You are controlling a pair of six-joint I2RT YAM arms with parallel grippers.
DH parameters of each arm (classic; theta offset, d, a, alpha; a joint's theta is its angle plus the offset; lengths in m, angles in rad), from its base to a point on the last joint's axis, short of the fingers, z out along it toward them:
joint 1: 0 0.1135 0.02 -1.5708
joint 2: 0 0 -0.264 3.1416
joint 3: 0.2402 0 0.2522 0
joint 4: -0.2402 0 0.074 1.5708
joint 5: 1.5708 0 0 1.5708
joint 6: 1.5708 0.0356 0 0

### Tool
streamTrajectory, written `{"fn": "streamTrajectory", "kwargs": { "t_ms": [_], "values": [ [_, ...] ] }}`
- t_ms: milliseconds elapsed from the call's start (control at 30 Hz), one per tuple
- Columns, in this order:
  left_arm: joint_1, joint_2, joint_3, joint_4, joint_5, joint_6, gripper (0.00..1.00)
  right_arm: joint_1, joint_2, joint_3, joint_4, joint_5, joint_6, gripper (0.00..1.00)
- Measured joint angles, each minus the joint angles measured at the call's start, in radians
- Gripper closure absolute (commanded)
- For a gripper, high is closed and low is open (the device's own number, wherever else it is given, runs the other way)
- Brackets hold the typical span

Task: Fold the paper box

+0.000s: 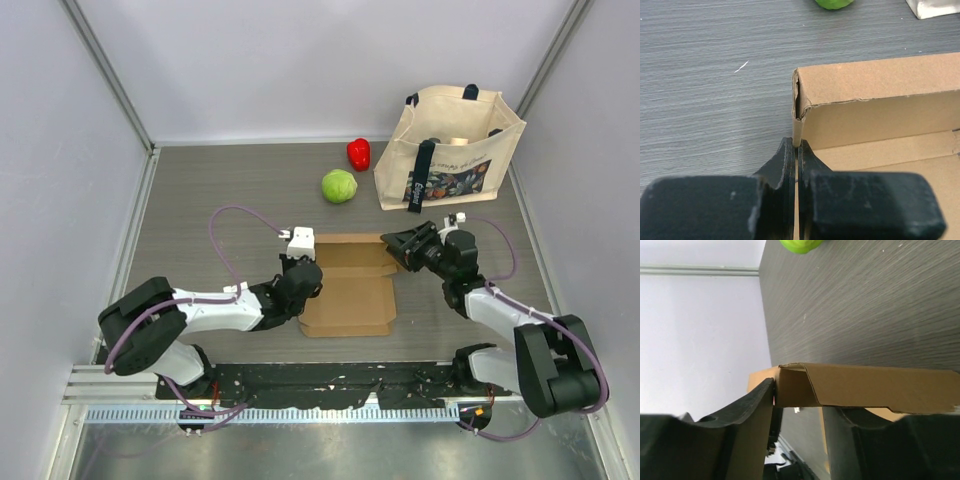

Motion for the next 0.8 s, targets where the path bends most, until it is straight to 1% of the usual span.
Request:
{"fn": "streamTrajectory", "kwargs": {
  "t_ms": [100,133,233,333,433,467,500,667,800],
  "values": [
    [0.000,-0.005,-0.002,-0.001,-0.013,-0.006,1.00,0.000,-0.054,0.003,-0.104,0.010,-0.092,0.44],
    [-0.001,-0.007,-0.002,-0.001,-0.014,-0.008,1.00,0.004,-0.101,0.017,-0.195,0.035,-0.146,0.43],
    [-0.001,-0.013,-0.004,-0.002,-0.024,-0.009,1.00,0.035,-0.250,0.066,-0.424,0.141,-0.283,0.43],
    [-0.002,-0.023,-0.008,-0.007,-0.034,-0.015,1.00,0.077,-0.357,0.104,-0.590,0.256,-0.384,0.44],
    [-0.001,-0.027,-0.009,-0.008,-0.041,-0.021,1.00,0.137,-0.393,0.101,-0.674,0.356,-0.432,0.78],
    [-0.001,-0.027,-0.009,-0.008,-0.044,-0.022,1.00,0.163,-0.390,0.095,-0.682,0.379,-0.441,0.94],
    [-0.001,-0.027,-0.009,-0.008,-0.045,-0.022,1.00,0.186,-0.377,0.087,-0.686,0.398,-0.446,0.99],
    [-0.001,-0.027,-0.009,-0.010,-0.048,-0.022,1.00,0.293,-0.243,0.078,-0.674,0.512,-0.472,0.99],
    [-0.001,-0.027,-0.009,-0.016,-0.050,-0.022,1.00,0.311,-0.138,0.080,-0.618,0.588,-0.494,0.99]
  ]
}}
